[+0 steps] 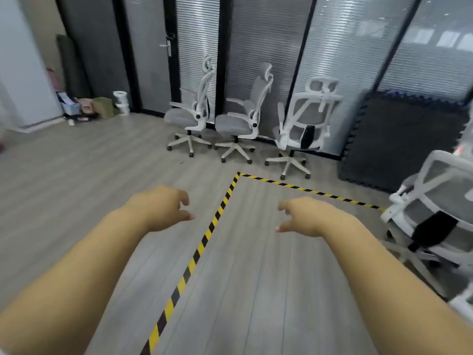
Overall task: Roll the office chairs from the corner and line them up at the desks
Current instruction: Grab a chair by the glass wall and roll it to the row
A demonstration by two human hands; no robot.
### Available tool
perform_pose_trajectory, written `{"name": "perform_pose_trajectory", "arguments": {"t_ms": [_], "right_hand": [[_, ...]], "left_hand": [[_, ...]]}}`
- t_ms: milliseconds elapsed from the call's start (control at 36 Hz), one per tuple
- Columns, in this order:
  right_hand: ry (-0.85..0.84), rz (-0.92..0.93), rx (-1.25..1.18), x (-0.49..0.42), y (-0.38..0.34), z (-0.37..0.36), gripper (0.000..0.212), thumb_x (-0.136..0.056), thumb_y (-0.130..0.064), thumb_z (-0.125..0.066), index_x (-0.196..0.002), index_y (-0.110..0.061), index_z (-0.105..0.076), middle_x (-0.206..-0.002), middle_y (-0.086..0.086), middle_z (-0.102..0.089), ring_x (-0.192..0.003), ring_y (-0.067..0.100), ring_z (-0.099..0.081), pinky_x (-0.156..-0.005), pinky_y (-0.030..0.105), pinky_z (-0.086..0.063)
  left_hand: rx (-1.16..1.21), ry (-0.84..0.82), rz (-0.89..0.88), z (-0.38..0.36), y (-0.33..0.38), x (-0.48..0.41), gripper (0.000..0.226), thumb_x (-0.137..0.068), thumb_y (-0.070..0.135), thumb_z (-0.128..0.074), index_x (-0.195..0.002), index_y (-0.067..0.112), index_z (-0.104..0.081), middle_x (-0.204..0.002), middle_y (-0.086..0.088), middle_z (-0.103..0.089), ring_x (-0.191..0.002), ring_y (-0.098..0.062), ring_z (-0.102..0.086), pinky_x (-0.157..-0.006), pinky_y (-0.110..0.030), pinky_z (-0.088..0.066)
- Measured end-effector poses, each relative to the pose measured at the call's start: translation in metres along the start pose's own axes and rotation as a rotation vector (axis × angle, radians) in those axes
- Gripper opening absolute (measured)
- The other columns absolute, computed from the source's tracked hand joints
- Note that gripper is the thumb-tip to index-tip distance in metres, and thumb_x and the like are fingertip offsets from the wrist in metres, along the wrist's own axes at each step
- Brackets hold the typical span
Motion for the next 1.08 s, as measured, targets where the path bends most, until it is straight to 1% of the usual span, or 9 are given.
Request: {"name": "perform_pose_trajectory", "arguments": {"t_ms": [83, 167, 278, 556, 694, 806, 917, 1028, 1083], "right_hand": [[-0.012, 0.043, 0.018, -0.047, -0.009, 0.019, 0.065, -0.084, -0.054, -0.059, -0.140, -0.029, -0.036, -0.139, -0.002, -0.047, -0.123, 0.023, -0.048, -0.098, 0.039, -0.042], [-0.019, 0.073, 0.033, -0.090, -0.017, 0.035, 0.065, -0.084, -0.055, -0.058, -0.140, -0.030, -0.035, -0.139, -0.002, -0.048, -0.122, 0.023, -0.049, -0.097, 0.039, -0.043], [-0.013, 0.097, 0.055, -0.148, -0.024, 0.053, 0.064, -0.084, -0.055, -0.057, -0.139, -0.029, -0.037, -0.137, -0.003, -0.049, -0.123, 0.021, -0.047, -0.095, 0.038, -0.043], [-0.020, 0.017, 0.017, -0.282, -0.010, 0.095, 0.063, -0.084, -0.053, -0.059, -0.138, -0.027, -0.039, -0.137, -0.001, -0.049, -0.121, 0.022, -0.048, -0.097, 0.038, -0.042], [0.002, -0.087, -0.028, -0.338, 0.027, 0.123, 0.065, -0.082, -0.055, -0.059, -0.138, -0.030, -0.038, -0.137, -0.002, -0.049, -0.122, 0.021, -0.048, -0.099, 0.040, -0.042], [-0.005, -0.164, -0.077, -0.368, 0.065, 0.135, 0.063, -0.081, -0.056, -0.061, -0.135, -0.031, -0.041, -0.133, -0.004, -0.051, -0.118, 0.020, -0.050, -0.097, 0.038, -0.043], [-0.020, -0.239, -0.103, -0.397, 0.109, 0.143, 0.062, -0.082, -0.055, -0.060, -0.136, -0.030, -0.041, -0.133, -0.004, -0.052, -0.118, 0.019, -0.050, -0.097, 0.036, -0.042], [-0.026, -0.281, -0.116, -0.432, 0.155, 0.151, 0.062, -0.084, -0.053, -0.059, -0.137, -0.029, -0.040, -0.134, -0.005, -0.052, -0.119, 0.018, -0.050, -0.094, 0.033, -0.041], [-0.028, -0.296, -0.130, -0.453, 0.183, 0.155, 0.062, -0.084, -0.054, -0.059, -0.138, -0.028, -0.040, -0.132, -0.005, -0.053, -0.118, 0.018, -0.050, -0.096, 0.033, -0.042]], "left_hand": [[0.020, 0.009, 0.040, 0.011, -0.019, -0.031, 0.045, -0.085, 0.057, -0.054, -0.121, 0.031, -0.052, -0.114, 0.008, -0.059, -0.104, -0.015, -0.053, -0.081, -0.032, -0.046], [0.036, 0.009, 0.072, 0.016, -0.038, -0.062, 0.046, -0.084, 0.058, -0.054, -0.121, 0.031, -0.052, -0.114, 0.008, -0.059, -0.104, -0.015, -0.053, -0.078, -0.031, -0.045], [0.036, -0.001, 0.107, 0.023, -0.060, -0.111, 0.045, -0.084, 0.059, -0.053, -0.121, 0.033, -0.052, -0.115, 0.008, -0.058, -0.105, -0.015, -0.054, -0.083, -0.034, -0.047], [-0.016, -0.001, 0.012, 0.047, -0.080, -0.281, 0.046, -0.084, 0.059, -0.053, -0.121, 0.032, -0.051, -0.116, 0.007, -0.058, -0.104, -0.017, -0.054, -0.083, -0.034, -0.048], [-0.047, -0.009, -0.072, 0.070, -0.061, -0.372, 0.046, -0.085, 0.058, -0.052, -0.123, 0.031, -0.050, -0.116, 0.007, -0.057, -0.103, -0.018, -0.054, -0.078, -0.032, -0.046], [-0.058, -0.028, -0.156, 0.077, -0.032, -0.433, 0.046, -0.085, 0.058, -0.051, -0.122, 0.031, -0.050, -0.114, 0.006, -0.057, -0.101, -0.017, -0.055, -0.074, -0.031, -0.046], [-0.067, -0.060, -0.233, 0.078, 0.003, -0.492, 0.045, -0.086, 0.056, -0.051, -0.123, 0.030, -0.050, -0.116, 0.006, -0.057, -0.100, -0.017, -0.055, -0.078, -0.033, -0.048], [-0.092, -0.061, -0.284, 0.079, 0.043, -0.555, 0.044, -0.085, 0.057, -0.051, -0.121, 0.032, -0.050, -0.116, 0.005, -0.057, -0.100, -0.018, -0.055, -0.077, -0.033, -0.048], [-0.094, -0.058, -0.312, 0.079, 0.067, -0.587, 0.044, -0.086, 0.056, -0.051, -0.121, 0.031, -0.051, -0.116, 0.005, -0.057, -0.100, -0.018, -0.055, -0.077, -0.033, -0.047]]}}
Point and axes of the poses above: each hand's wrist, its own x-axis away from the middle knuckle, its own z-axis out of the back of the hand, y = z × x, the point moved 8 cm from there along -x, towards the middle knuckle
